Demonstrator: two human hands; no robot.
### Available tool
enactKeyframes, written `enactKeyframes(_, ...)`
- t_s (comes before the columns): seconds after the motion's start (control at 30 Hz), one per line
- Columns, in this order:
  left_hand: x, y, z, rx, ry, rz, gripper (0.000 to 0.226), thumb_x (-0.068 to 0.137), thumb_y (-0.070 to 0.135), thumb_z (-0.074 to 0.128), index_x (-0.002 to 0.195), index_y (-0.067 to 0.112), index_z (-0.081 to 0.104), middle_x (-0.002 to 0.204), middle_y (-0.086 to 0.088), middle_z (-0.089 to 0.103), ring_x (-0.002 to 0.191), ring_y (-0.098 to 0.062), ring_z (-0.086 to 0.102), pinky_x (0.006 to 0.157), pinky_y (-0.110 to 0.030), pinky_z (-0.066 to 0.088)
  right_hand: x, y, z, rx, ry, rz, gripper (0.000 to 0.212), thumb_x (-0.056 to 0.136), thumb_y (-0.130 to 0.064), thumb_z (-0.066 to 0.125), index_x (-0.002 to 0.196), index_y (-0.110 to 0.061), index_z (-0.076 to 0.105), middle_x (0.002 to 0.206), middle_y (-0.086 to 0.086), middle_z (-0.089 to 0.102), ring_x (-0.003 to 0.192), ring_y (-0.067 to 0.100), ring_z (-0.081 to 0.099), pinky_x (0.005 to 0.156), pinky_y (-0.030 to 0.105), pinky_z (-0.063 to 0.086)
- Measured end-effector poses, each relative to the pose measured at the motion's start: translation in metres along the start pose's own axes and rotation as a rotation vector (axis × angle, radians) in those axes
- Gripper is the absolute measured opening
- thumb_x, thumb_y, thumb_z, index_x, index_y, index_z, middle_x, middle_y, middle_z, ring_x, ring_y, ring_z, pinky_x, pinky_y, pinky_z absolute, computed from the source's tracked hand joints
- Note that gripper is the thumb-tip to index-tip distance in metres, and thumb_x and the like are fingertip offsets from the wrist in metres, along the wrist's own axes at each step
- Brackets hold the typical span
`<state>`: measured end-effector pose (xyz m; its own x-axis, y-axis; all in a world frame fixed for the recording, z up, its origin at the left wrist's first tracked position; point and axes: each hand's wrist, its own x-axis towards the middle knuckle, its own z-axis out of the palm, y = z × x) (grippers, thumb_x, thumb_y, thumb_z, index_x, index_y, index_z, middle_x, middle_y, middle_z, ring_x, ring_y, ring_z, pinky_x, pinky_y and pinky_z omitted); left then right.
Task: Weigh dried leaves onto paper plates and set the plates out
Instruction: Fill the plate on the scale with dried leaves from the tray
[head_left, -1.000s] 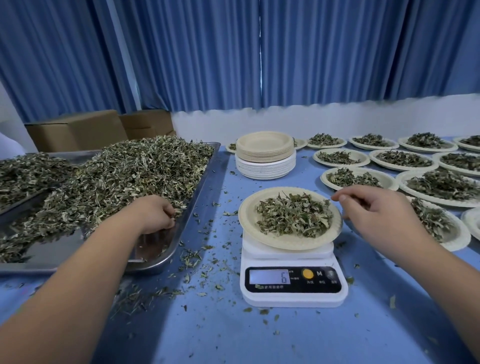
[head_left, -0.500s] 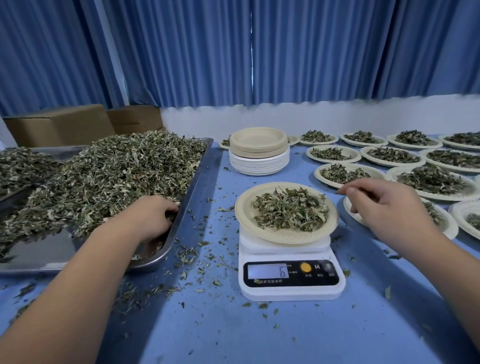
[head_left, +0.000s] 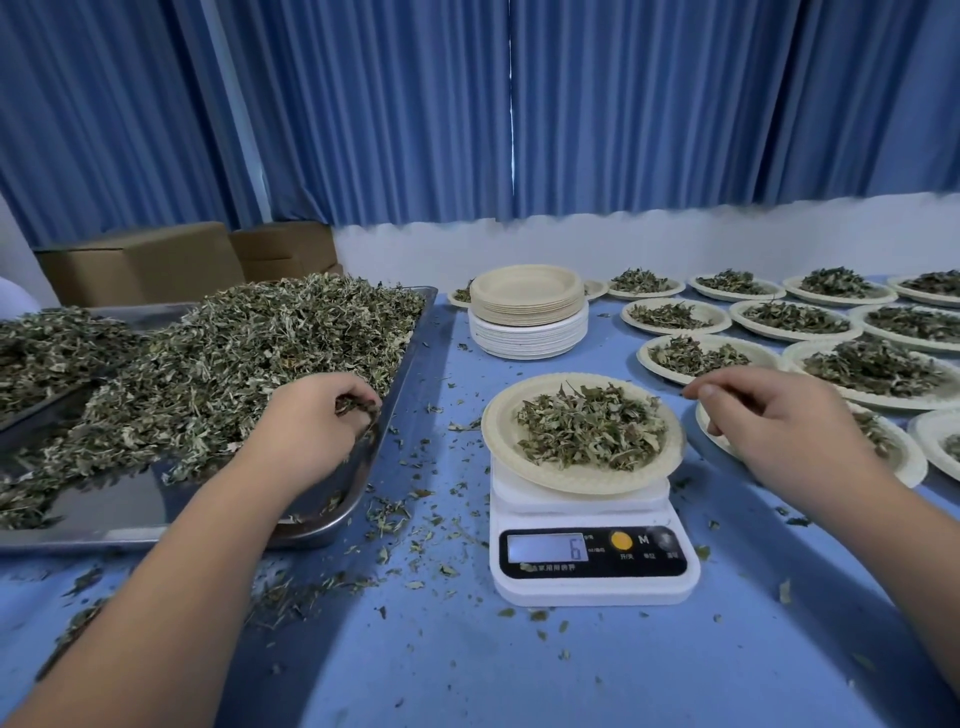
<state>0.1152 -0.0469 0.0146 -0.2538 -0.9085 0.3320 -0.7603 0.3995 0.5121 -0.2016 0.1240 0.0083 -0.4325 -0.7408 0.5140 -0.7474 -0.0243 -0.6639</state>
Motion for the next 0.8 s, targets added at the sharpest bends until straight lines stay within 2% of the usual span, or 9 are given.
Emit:
enactKeyframes(0.17, -0.008, 0.025, -0.006, -0.256, 0.131, 0.035, 0.021, 0.092, 0.019, 0.064, 0.088, 0.039, 0.067, 0.063, 0.003, 0.066, 0.035, -0.008, 0.038, 0.034, -0.019, 0.031, 0.000, 0.000, 0.001, 0.035, -0.006, -0.010, 0.023, 0.093, -0.012, 0.056, 0.081, -0.024, 0.071, 0.046, 0.000, 0.053, 0.036, 0.003, 0.041, 0.037, 0.009, 0.029)
enactKeyframes(0.27, -0.018, 0.051, -0.003, -0.399, 0.145, 0.100, 0.021, 0.089, 0.021, 0.067, 0.086, 0.042, 0.068, 0.076, 0.021, 0.067, 0.050, -0.010, 0.049, 0.045, -0.018, 0.037, 0.002, 0.000, 0.002, 0.048, -0.011, -0.026, 0.023, 0.093, -0.011, 0.056, 0.078, -0.020, 0.071, 0.046, 0.003, 0.050, 0.036, 0.003, 0.041, 0.037, 0.009, 0.029)
enactKeyframes(0.33, -0.020, 0.072, 0.000, -0.448, 0.150, 0.145, 0.022, 0.088, 0.021, 0.068, 0.085, 0.043, 0.069, 0.084, 0.031, 0.066, 0.067, 0.004, 0.059, 0.059, -0.012, 0.041, 0.004, 0.000, 0.003, 0.049, -0.016, -0.034, 0.021, 0.093, -0.011, 0.056, 0.078, -0.017, 0.071, 0.042, -0.004, 0.045, 0.036, 0.004, 0.039, 0.037, 0.010, 0.027)
enactKeyframes(0.37, -0.019, 0.082, 0.002, -0.463, 0.142, 0.170, 0.021, 0.087, 0.021, 0.069, 0.086, 0.042, 0.069, 0.087, 0.032, 0.065, 0.077, 0.010, 0.059, 0.062, -0.009, 0.040, 0.004, 0.001, 0.003, 0.055, -0.016, -0.038, 0.021, 0.093, -0.011, 0.057, 0.078, -0.015, 0.071, 0.042, -0.006, 0.044, 0.037, 0.004, 0.039, 0.037, 0.010, 0.027)
enactKeyframes(0.43, -0.014, 0.104, 0.005, -0.488, 0.115, 0.220, 0.019, 0.087, 0.018, 0.069, 0.086, 0.037, 0.070, 0.088, 0.026, 0.065, 0.079, 0.011, 0.058, 0.058, -0.004, 0.040, 0.004, 0.001, 0.004, 0.062, -0.010, -0.046, 0.020, 0.092, -0.011, 0.057, 0.079, -0.014, 0.071, 0.044, -0.004, 0.045, 0.037, 0.004, 0.039, 0.038, 0.010, 0.028)
enactKeyframes(0.5, -0.008, 0.124, 0.011, -0.489, 0.068, 0.265, 0.022, 0.087, 0.014, 0.069, 0.086, 0.036, 0.070, 0.087, 0.021, 0.066, 0.073, 0.004, 0.060, 0.057, -0.002, 0.041, 0.003, 0.003, 0.002, 0.068, -0.001, -0.056, 0.021, 0.092, -0.011, 0.057, 0.077, -0.017, 0.071, 0.047, 0.002, 0.049, 0.038, 0.003, 0.040, 0.040, 0.010, 0.030)
enactKeyframes(0.57, -0.004, 0.140, 0.020, -0.428, -0.032, 0.290, 0.019, 0.088, 0.011, 0.068, 0.091, 0.030, 0.071, 0.086, 0.018, 0.067, 0.071, 0.006, 0.060, 0.060, -0.002, 0.042, 0.004, 0.004, 0.000, 0.073, 0.003, -0.056, 0.020, 0.092, -0.012, 0.057, 0.078, -0.018, 0.072, 0.047, -0.001, 0.048, 0.040, 0.003, 0.041, 0.042, 0.010, 0.032)
enactKeyframes(0.7, -0.004, 0.154, 0.038, -0.200, -0.255, 0.305, 0.022, 0.093, 0.029, 0.063, 0.114, 0.034, 0.065, 0.106, 0.016, 0.065, 0.096, 0.000, 0.059, 0.079, -0.011, 0.045, 0.003, 0.003, -0.002, 0.076, 0.011, -0.070, 0.021, 0.092, -0.011, 0.058, 0.076, -0.019, 0.070, 0.048, 0.004, 0.050, 0.042, 0.002, 0.043, 0.045, 0.008, 0.033)
enactKeyframes(0.8, -0.003, 0.151, 0.039, -0.196, -0.197, 0.305, 0.026, 0.097, 0.044, 0.050, 0.119, 0.037, 0.063, 0.104, 0.021, 0.062, 0.096, 0.002, 0.056, 0.075, -0.011, 0.039, 0.004, 0.002, -0.003, 0.075, -0.002, -0.078, 0.021, 0.092, -0.013, 0.057, 0.077, -0.020, 0.070, 0.052, 0.006, 0.053, 0.043, 0.003, 0.043, 0.045, 0.009, 0.034)
